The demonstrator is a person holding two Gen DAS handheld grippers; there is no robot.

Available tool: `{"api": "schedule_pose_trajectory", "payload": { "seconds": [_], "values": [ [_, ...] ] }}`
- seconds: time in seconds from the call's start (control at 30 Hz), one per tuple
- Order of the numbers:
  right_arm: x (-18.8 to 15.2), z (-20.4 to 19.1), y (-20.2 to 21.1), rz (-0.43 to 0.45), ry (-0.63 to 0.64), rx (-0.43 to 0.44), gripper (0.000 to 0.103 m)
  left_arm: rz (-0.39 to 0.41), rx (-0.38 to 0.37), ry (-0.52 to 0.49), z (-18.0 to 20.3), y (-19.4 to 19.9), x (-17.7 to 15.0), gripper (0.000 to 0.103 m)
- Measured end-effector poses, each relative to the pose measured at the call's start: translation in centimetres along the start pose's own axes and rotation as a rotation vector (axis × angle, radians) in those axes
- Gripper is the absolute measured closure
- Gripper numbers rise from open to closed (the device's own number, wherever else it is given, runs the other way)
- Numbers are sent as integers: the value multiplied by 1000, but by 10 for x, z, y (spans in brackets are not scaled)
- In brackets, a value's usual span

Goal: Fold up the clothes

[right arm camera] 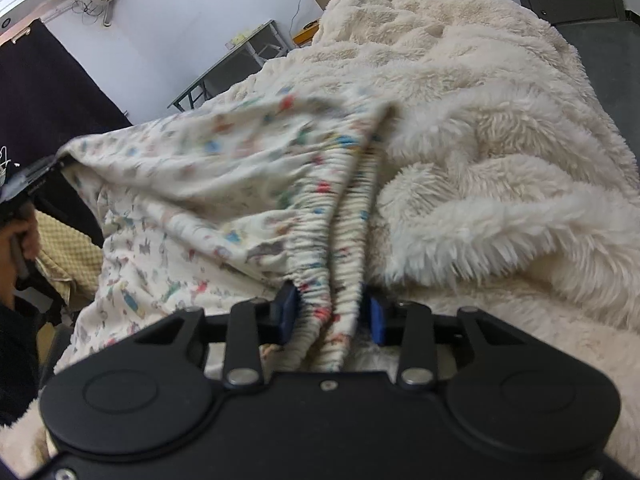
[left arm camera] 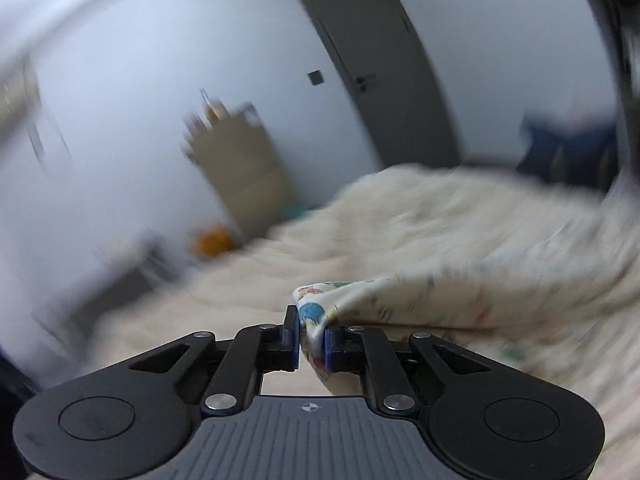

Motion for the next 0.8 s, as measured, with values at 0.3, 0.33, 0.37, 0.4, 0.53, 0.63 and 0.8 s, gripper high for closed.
{"api": "schedule_pose_trajectory", "payload": {
  "seconds": [0.3, 0.33, 0.37, 0.4, 0.53, 0.63, 0.8],
  "values": [
    [-2, -3, -2, 3, 23, -25, 63, -81, -75, 215, 4, -14, -17, 38],
    [-2, -3, -2, 3, 23, -24, 63, -107, -164, 354, -5, -20, -28, 33],
    [-2, -3, -2, 3, 23, -24, 62, -145, -251, 501, -11, -27, -50, 30],
    [-2, -3, -1, 3, 24, -23, 62, -184, -339, 648, -16, -34, -72, 30],
    [-2, -5, -1, 3, 34, -33, 62, -245, -550, 920, -12, -36, -136, 27],
    [-2, -4, -1, 4, 30, -30, 61, -269, -755, 1039, 26, -33, -166, 26],
    [-1, -5, -2, 8, 27, -32, 61, -278, -970, 1283, 73, -55, -170, 27]
  ]
}}
Point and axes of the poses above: each gripper's, at about its wrist camera, not at the fingertips, and y roughly against the way its jaws point, z to its right, x to its top, the point moved 4 cm from there along -y, roughly the way its jaws point, and after that the axes turned 6 degrees about -y, right-handed, at the moved point
